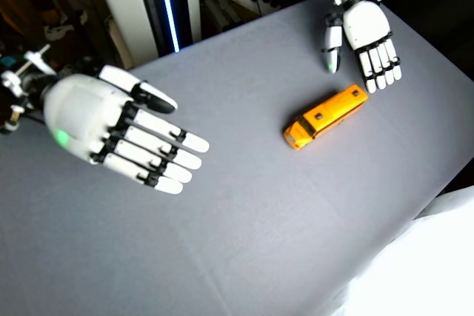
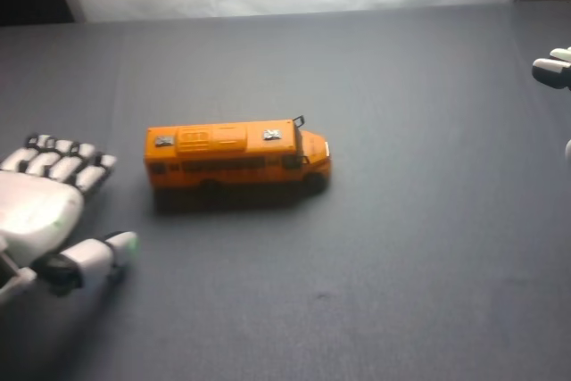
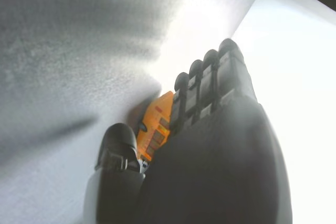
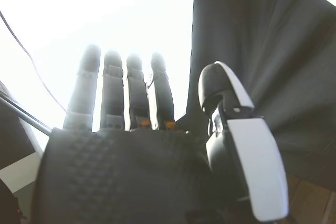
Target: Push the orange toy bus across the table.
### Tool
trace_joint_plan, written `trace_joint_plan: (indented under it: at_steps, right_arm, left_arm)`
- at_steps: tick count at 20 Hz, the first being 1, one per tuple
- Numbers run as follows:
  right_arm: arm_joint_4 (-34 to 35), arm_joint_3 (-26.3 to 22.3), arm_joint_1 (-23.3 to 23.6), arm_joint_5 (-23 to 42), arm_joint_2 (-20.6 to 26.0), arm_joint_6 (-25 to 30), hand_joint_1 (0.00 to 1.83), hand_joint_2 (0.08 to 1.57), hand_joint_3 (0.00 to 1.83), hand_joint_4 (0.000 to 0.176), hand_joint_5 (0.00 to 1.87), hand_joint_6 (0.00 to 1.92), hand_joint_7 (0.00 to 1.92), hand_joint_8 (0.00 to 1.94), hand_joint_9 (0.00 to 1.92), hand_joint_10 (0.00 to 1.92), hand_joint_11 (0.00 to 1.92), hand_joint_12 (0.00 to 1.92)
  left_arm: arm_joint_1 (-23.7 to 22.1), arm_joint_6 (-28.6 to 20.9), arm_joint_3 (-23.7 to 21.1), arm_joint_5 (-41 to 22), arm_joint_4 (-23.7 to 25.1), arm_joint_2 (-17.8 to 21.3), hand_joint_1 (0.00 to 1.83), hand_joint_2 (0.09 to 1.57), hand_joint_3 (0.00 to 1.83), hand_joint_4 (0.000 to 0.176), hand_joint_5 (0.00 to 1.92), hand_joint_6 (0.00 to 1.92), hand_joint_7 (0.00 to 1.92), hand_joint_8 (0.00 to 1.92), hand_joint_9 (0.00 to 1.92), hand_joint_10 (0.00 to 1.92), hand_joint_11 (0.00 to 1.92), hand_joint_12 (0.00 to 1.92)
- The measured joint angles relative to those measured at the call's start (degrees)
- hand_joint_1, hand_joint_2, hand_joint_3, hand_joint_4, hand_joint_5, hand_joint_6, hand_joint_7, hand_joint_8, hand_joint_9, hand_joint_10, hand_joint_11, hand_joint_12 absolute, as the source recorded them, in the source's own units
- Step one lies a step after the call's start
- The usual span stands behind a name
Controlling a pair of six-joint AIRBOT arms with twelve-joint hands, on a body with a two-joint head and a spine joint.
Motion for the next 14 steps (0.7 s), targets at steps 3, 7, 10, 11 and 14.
trace_joint_plan:
  at_steps: [3,7,10,11,14]
  right_arm:
    - [0.4,0.0,0.0,-0.1,-0.5,0.2,0.40,1.42,0.00,0.000,0.30,0.00,0.20,0.00,0.17,0.00,0.01,0.44]
    - [0.6,0.0,0.0,-0.1,-0.5,0.2,0.45,1.42,0.00,0.004,0.30,0.00,0.20,0.00,0.17,0.01,0.01,0.42]
    - [0.1,0.0,0.0,0.0,-0.6,0.2,0.42,1.41,0.00,0.000,0.30,0.00,0.20,0.00,0.17,0.00,0.01,0.42]
    - [-0.4,0.0,0.0,-0.1,-0.6,0.2,0.41,1.41,0.00,0.000,0.31,0.00,0.20,0.00,0.17,0.00,0.00,0.42]
    - [0.1,0.0,0.0,0.0,-0.6,0.2,0.40,1.42,0.00,0.000,0.30,0.00,0.19,0.00,0.15,0.00,0.00,0.42]
  left_arm:
    - [-3.4,-0.3,-1.2,-1.5,4.7,-3.6,0.00,1.35,0.01,0.000,0.10,0.01,0.07,0.01,0.03,0.01,0.00,0.00]
    - [-4.4,-0.2,-0.5,0.7,5.9,-5.7,0.00,1.31,0.00,0.000,0.13,0.00,0.10,0.00,0.07,0.00,0.00,0.00]
    - [-5.0,-0.3,-0.5,0.7,6.3,-5.9,0.00,1.32,0.00,0.000,0.13,0.00,0.09,0.00,0.05,0.00,0.00,0.00]
    - [-5.3,-0.3,-0.5,0.7,6.8,-6.1,0.00,1.32,0.00,0.000,0.12,0.00,0.09,0.00,0.05,0.00,0.00,0.00]
    - [-6.2,-0.5,-0.5,0.8,8.2,-7.1,0.00,1.31,0.00,0.000,0.12,0.00,0.09,0.00,0.04,0.00,0.00,0.00]
